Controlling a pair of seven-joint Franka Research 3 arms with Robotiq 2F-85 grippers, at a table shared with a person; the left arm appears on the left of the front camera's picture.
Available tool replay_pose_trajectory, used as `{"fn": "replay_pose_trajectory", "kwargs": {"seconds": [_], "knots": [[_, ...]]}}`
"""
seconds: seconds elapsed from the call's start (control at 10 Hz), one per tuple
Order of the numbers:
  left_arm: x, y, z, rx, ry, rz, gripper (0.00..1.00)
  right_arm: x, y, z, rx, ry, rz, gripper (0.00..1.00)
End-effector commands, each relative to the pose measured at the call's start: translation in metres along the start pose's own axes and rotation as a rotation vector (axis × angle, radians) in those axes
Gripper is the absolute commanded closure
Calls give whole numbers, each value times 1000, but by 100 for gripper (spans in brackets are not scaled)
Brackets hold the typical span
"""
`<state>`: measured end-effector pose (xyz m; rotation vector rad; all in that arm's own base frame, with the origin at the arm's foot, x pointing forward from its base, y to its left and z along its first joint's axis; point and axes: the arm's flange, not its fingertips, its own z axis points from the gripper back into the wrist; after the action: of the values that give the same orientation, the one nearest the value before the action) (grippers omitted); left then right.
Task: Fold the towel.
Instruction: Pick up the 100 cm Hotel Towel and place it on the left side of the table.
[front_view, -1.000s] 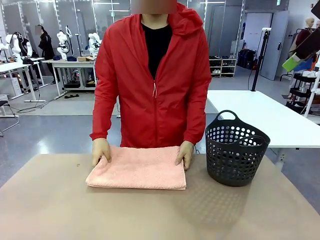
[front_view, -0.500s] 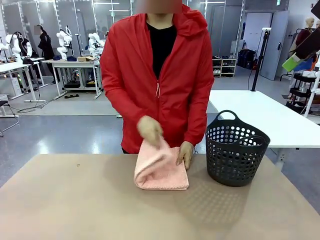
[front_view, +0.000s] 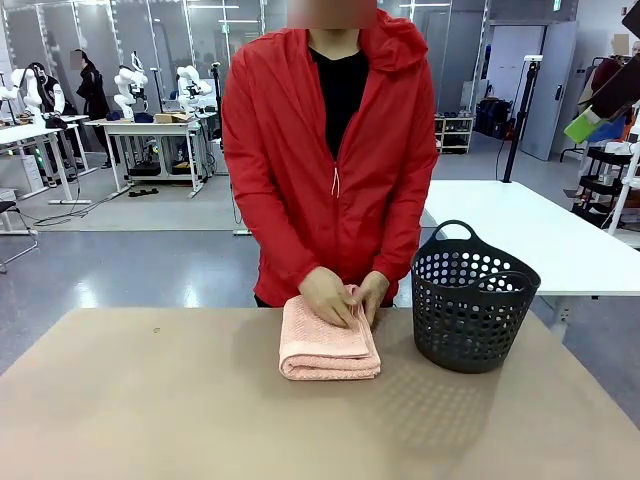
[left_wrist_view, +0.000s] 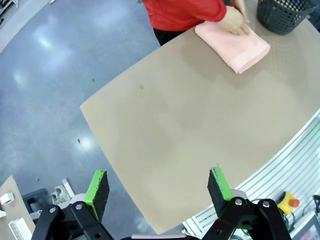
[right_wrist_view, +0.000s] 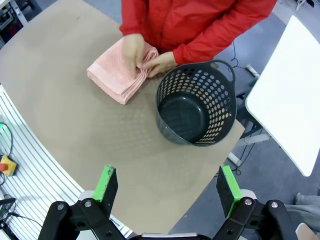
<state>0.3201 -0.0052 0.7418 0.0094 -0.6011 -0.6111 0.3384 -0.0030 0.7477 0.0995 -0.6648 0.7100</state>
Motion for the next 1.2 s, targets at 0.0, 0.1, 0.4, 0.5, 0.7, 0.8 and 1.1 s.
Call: {"fn": "replay_pose_trajectory", "kwargs": {"seconds": [0.0,0.1,0.4,0.5,0.7,0.8,1.1], "knots": [[1,1,3,-1,6,-5,0,-1,-1,2,-1,2,3,0],[1,1,3,-1,6,-5,0,-1,-1,2,-1,2,3,0],[1,1,3,-1,6,-5,0,-1,-1,2,-1,2,3,0],[1,1,3,-1,6,-5,0,-1,-1,2,-1,2,3,0],[1,1,3,-1,6,-5,0,-1,-1,2,-1,2,3,0],[1,1,3,-1,6,-5,0,-1,-1,2,-1,2,3,0],[0,0,0,0,0,0,0,-1,-1,2,-1,2,3,0]]}}
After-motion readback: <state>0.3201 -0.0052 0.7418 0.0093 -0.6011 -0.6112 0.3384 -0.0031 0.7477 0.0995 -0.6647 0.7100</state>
